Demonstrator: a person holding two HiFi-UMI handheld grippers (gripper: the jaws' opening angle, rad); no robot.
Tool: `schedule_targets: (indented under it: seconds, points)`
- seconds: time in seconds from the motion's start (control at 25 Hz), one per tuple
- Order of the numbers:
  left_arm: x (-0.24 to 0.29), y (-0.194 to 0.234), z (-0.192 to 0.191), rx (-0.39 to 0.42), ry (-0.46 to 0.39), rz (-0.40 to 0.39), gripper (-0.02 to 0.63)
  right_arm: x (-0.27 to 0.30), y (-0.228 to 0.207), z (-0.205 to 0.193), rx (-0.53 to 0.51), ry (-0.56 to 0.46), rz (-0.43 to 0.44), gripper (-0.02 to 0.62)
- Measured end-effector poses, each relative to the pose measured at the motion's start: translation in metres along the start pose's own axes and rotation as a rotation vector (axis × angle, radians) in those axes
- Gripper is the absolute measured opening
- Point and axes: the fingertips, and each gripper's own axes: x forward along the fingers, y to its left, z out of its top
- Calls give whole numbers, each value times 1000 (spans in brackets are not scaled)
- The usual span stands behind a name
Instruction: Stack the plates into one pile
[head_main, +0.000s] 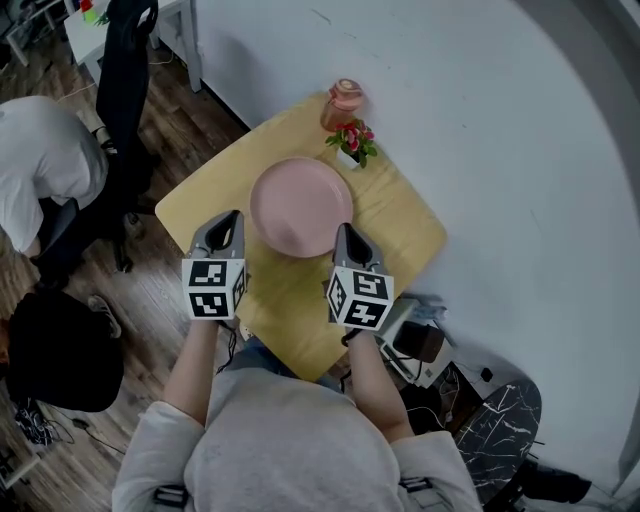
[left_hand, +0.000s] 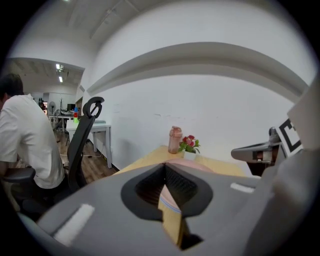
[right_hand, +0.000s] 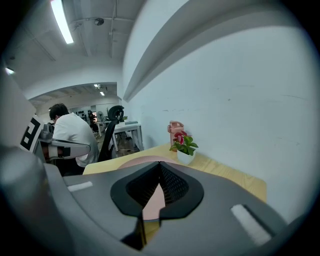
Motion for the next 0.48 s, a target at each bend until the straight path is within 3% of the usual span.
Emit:
schedule_targets:
  seconds: [0.48]
  points:
    - [-68, -27, 38, 33, -176, 75, 60, -63, -6, 32, -32, -128, 70, 5]
